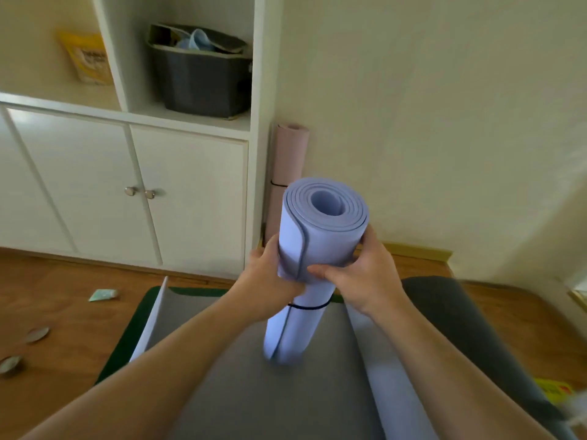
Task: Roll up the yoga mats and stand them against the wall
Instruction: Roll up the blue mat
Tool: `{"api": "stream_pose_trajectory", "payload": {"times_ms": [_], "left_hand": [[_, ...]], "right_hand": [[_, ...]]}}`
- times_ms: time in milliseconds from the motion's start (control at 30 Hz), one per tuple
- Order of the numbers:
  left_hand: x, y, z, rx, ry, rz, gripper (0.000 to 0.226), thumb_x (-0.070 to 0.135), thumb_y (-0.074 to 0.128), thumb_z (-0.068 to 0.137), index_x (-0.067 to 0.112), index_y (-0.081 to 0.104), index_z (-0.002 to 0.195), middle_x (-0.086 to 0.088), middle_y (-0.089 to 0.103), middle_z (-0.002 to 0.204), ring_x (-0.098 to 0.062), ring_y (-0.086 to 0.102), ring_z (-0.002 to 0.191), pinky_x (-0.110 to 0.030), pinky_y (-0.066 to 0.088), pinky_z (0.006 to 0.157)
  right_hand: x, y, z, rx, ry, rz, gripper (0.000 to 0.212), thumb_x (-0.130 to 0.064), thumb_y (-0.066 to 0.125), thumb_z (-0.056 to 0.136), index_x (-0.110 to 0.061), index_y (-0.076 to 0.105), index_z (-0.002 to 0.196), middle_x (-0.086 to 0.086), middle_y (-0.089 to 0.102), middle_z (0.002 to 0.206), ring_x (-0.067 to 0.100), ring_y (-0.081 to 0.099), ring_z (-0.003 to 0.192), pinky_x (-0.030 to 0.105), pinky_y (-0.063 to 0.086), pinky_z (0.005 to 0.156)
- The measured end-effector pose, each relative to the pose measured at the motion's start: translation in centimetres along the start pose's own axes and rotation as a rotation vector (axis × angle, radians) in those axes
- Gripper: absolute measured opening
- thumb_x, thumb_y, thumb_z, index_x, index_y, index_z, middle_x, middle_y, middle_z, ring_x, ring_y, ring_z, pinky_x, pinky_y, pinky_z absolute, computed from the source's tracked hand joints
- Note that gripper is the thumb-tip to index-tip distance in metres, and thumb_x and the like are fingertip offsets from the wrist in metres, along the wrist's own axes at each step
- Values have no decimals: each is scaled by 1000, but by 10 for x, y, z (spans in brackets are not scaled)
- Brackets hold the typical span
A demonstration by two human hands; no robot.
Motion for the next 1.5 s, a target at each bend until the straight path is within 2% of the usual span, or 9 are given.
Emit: {"api": "stream_pose_trajectory", "payload": {"times_ms": [133,400,533,633,767,933,1067,1333,1500], "left_hand": [[45,-5,68,-9,112,-73,80,31,78,76,56,39,141,6,59,129,-23,63,115,-49,60,95],[68,2,251,-21,86,-219,97,-6,65,75,44,39,154,-1,68,119,-30,69,111,-56,60,92],[47,16,347,-6,31,-286,97,-8,65,76,36,37,157,-8,68,122,-26,67,111,-45,62,93],[31,26,400,-1,15,-336,91,-9,65,80,32,38,157,-9,69,120,-23,68,105,-39,62,85],[16,30,449,-1,-7,-343,108,3,66,55,36,40,155,-10,66,100,-24,64,85,-36,54,71],[4,29,496,30,-31,-377,107,4,66,54,31,43,155,-1,66,132,-28,65,119,-49,57,101],[-2,36,515,-4,-87,-332,115,9,70,54,36,33,161,2,54,150,-26,57,131,-48,51,109],[-12,38,525,-3,-100,-299,114,10,72,58,38,32,161,6,45,159,-26,51,139,-48,47,113],[-11,45,509,-15,-89,-267,91,-5,66,86,24,30,163,4,46,150,-23,51,133,-44,47,113]], "right_hand": [[6,-15,60,67,-27,42,108,-35,100,53,-38,48,147,-20,65,130,10,66,118,32,61,91],[85,-4,242,170,-31,102,100,-22,105,58,-40,50,139,-24,64,126,4,64,117,38,61,94],[142,18,332,174,-2,146,105,-22,108,52,-34,51,140,-22,65,125,-2,64,111,27,59,85],[178,33,386,165,5,130,110,-22,108,48,-29,53,143,-17,68,127,5,67,114,35,64,87],[204,49,437,134,22,112,98,-12,103,60,-26,51,141,-17,64,124,12,64,118,33,61,87],[219,64,497,55,77,-2,83,-25,89,85,-21,43,153,-2,54,135,23,59,114,42,58,93],[232,64,520,52,171,-210,62,-32,66,101,-17,37,154,10,52,141,30,59,102,41,56,77],[242,74,526,-62,191,-134,91,-9,69,96,-33,19,168,2,51,150,30,62,117,43,60,91],[252,75,514,-79,235,-102,93,-7,71,95,-29,20,169,3,51,148,30,61,119,41,59,90]]}}
Point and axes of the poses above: each hand's wrist, its own z-axis towards the middle knuckle, its own y-axis out of the palm, x = y × z, the point moved 8 cm from there along z, towards the middle knuckle
